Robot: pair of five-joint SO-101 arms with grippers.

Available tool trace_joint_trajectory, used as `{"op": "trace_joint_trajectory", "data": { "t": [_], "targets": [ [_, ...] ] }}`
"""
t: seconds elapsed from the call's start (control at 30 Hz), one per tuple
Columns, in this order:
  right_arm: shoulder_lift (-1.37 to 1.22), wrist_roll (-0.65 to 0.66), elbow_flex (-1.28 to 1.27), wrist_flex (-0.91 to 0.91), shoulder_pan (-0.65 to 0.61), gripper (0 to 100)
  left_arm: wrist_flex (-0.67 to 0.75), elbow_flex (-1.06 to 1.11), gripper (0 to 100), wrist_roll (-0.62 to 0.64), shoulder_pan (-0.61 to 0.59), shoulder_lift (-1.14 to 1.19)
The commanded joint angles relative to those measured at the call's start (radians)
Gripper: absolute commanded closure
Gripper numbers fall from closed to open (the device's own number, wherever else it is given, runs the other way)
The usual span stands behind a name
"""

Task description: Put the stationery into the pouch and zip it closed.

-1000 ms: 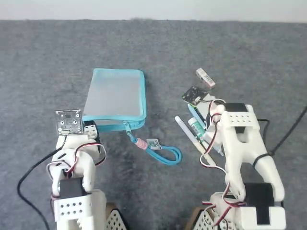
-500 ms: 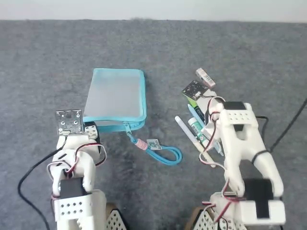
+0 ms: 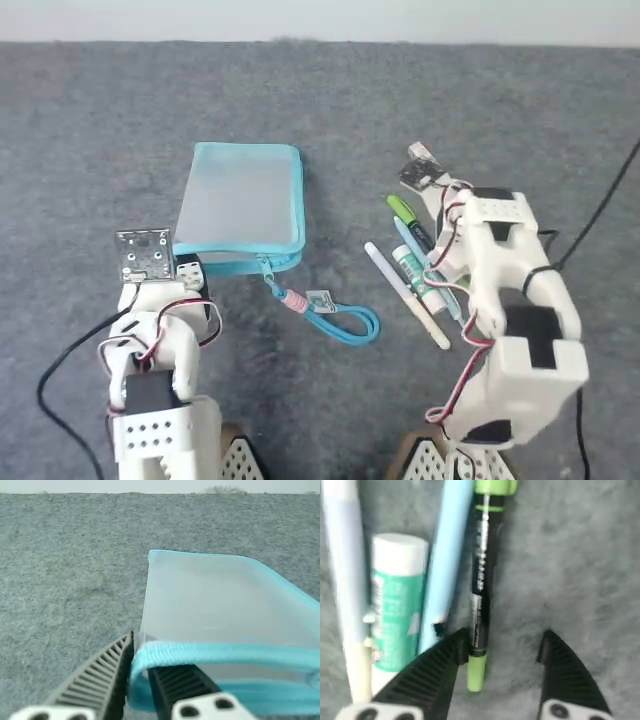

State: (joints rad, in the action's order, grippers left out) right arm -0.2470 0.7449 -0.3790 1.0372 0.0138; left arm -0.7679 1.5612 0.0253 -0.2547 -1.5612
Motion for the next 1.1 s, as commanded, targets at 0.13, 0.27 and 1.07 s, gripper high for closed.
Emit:
{"op": "trace_joint_trajectory", "data": {
  "t": [0.13, 0.27, 1.07],
  "targets": [
    [-0.047, -0.009, 0.081, 0.044, 0.048, 89.9, 0.029, -0.012, 99, 0.014, -0.006, -0.005],
    [-0.039, -0.011, 0.077, 0.062, 0.076, 98.7, 0.029, -0.012, 99, 0.014, -0.006, -0.002],
    [0.82, -0.141, 0.094, 0.714, -0.328, 99.1, 0.204, 0.091, 99, 0.023, 0.302, 0.002]
  ]
}}
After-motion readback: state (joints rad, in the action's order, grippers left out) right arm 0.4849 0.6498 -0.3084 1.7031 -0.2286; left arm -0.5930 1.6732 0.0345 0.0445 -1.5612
